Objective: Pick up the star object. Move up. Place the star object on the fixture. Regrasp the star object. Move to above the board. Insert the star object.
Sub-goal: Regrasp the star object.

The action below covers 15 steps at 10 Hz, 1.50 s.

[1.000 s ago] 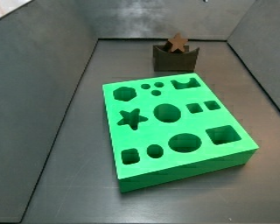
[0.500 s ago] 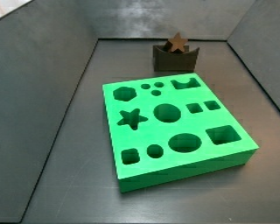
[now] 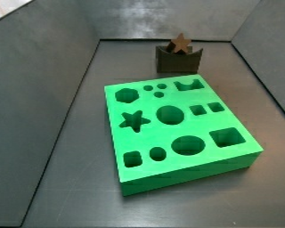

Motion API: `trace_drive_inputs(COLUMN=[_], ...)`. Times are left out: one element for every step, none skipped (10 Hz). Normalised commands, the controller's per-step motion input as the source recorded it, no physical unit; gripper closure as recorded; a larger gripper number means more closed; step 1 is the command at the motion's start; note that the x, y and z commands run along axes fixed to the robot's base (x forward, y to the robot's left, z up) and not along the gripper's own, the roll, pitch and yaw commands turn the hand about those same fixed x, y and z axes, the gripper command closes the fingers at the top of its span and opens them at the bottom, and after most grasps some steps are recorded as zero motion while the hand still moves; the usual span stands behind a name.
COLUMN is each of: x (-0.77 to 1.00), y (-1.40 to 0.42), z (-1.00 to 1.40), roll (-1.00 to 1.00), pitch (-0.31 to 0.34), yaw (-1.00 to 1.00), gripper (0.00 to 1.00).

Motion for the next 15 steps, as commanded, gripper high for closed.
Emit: trace_drive_inputs(x=[0.1,0.1,0.1,0.1,0.1,0.1,0.09,0.03,0.04,0.05,0.05,0.07,0.07,0.08,0.09], y=[-0.04,-0.04,-0.04,-0.04,-0.05,-0.04,-0.03,0.07,0.07,0.07,0.06,0.06,0.06,0.05,0.04], z=[-0.01,-0.02,-0.02,-0.02,-0.02,-0.01,0.0,-1.0,-1.0,-1.0,-1.0,-1.0,-1.0,-1.0,-1.0], roll=[1.0,1.0,0.93,0.74,0.49,0.37,0.23,0.18,0.17,0.15,0.11,0.08,0.07,0.07,0.06], pitch=[0.132,0.147,0.169,0.154,0.127,0.113,0.071,0.06,0.036,0.008,-0.013,-0.034,-0.044,-0.062,-0.071], yaw=[0.09,0.11,0.15,0.16,0.18,0.19,0.19,0.12,0.12,0.12,0.11,0.1,0.09,0.07,0.05], gripper=[0.0,0.0,0.0,0.0,0.0,0.0,0.0,0.0,0.0,0.0,0.0,0.0,0.0,0.0,0.0])
